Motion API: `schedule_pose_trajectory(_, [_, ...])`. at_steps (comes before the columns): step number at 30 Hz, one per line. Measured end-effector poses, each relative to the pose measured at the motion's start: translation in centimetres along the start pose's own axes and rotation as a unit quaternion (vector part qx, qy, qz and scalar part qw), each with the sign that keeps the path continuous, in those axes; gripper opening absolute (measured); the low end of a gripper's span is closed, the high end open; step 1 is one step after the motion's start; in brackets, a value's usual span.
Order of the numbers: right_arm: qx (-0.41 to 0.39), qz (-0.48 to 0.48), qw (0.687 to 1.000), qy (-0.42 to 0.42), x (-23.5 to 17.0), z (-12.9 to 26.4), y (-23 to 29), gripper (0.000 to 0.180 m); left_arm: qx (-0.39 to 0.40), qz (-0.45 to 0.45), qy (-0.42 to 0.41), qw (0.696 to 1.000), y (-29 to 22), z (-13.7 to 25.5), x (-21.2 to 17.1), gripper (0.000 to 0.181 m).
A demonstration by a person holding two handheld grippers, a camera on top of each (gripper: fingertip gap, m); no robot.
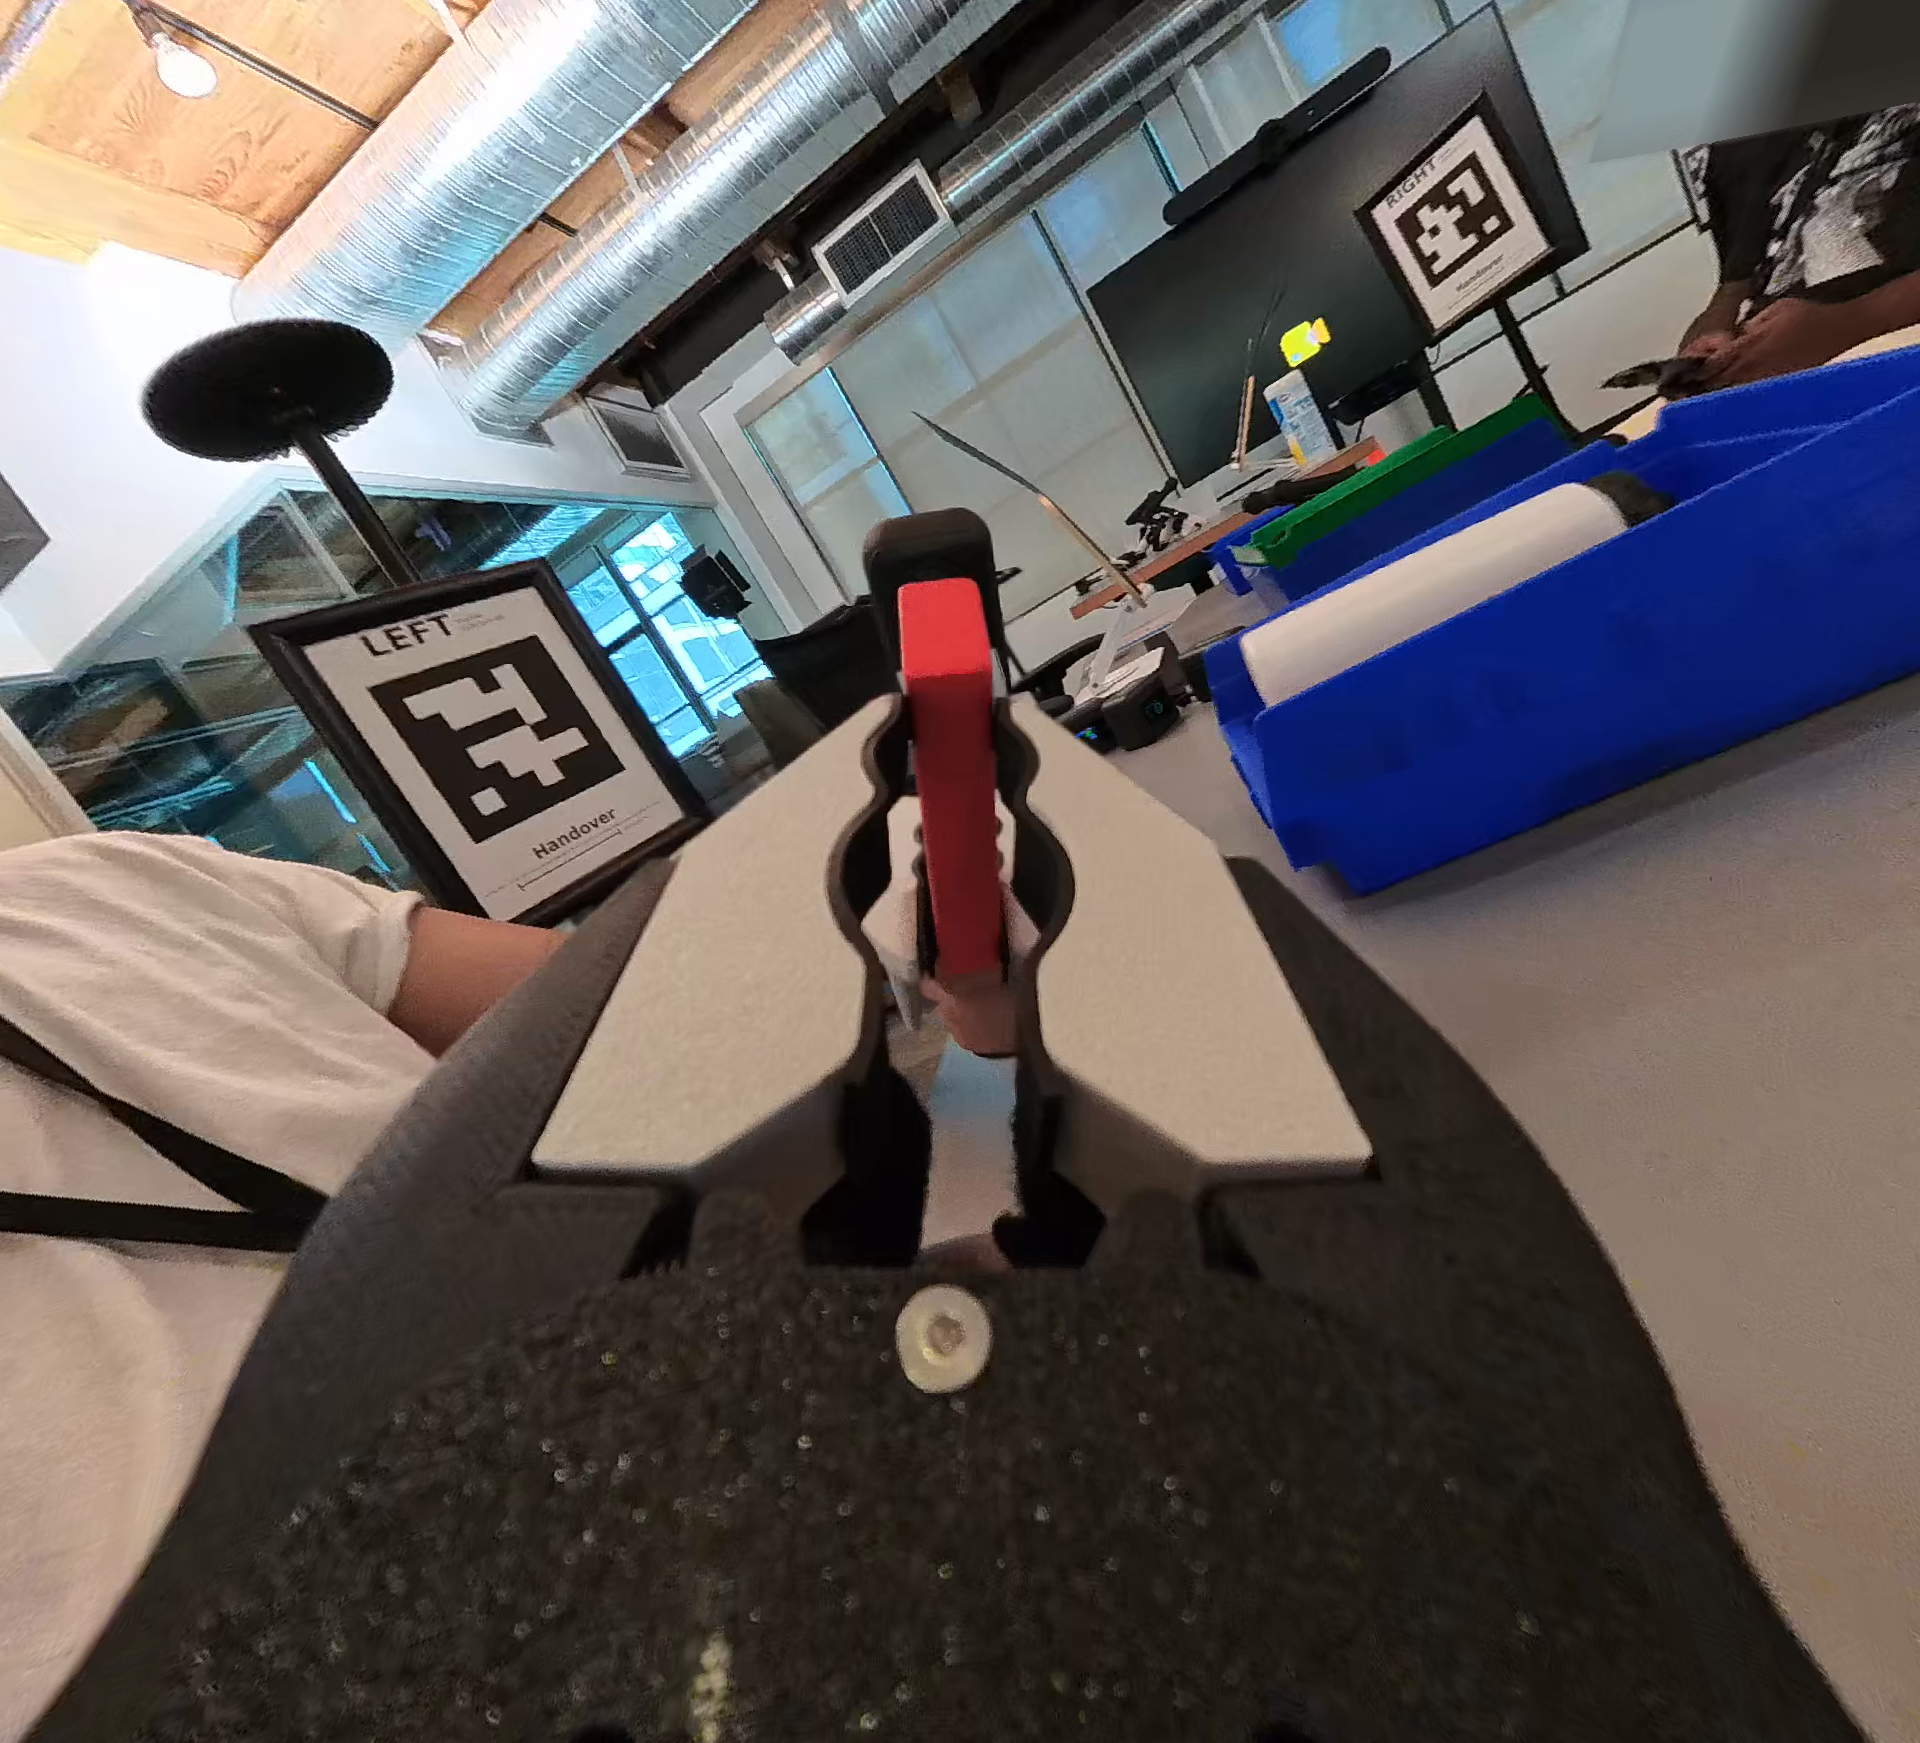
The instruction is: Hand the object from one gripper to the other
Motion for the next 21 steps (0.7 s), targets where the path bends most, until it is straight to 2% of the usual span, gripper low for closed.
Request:
schedule_pose_trajectory(4, [-0.027,0.060,0.998,0.012,0.8,0.6,0.3,0.034,-0.004,0.001,-0.003,1.000,0.4,1.1,0.7,0.017])
schedule_pose_trajectory(6, [-0.040,0.110,0.992,0.045,1.8,1.0,0.9,0.038,-0.005,0.000,0.013,1.000,0.8,1.7,0.9,0.017])
schedule_pose_trajectory(9, [-0.072,0.205,0.962,0.167,3.3,1.0,2.8,0.038,0.001,-0.013,0.079,0.997,1.3,2.2,0.3,0.017])
schedule_pose_trajectory(12, [-0.069,0.220,0.924,0.306,3.2,0.4,4.5,0.040,0.007,-0.045,0.149,0.988,1.2,1.9,-0.6,0.017])
schedule_pose_trajectory(15, [-0.089,0.265,0.862,0.422,2.8,-0.7,4.7,0.043,0.005,-0.072,0.198,0.978,0.6,1.0,-1.5,0.017])
schedule_pose_trajectory(18, [-0.067,0.290,0.810,0.504,2.0,-3.2,4.8,0.042,0.010,-0.103,0.236,0.966,-0.2,0.0,-2.2,0.017])
schedule_pose_trajectory(19, [-0.063,0.286,0.784,0.547,1.4,-4.1,4.6,0.042,0.012,-0.111,0.244,0.963,-0.4,-0.2,-2.4,0.017])
schedule_pose_trajectory(21, [-0.072,0.272,0.710,0.646,-0.2,-5.4,4.0,0.042,0.016,-0.124,0.254,0.959,-0.6,-0.5,-2.6,0.017])
Point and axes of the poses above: each gripper's, where its closed fingertips meet, z back along the fingers, x out of its top, y = z × x across the jaws, the point moved 10 cm from there along z, back along the fingers, and after that the axes turned 11 degrees about -y, right-handed, at the moved point
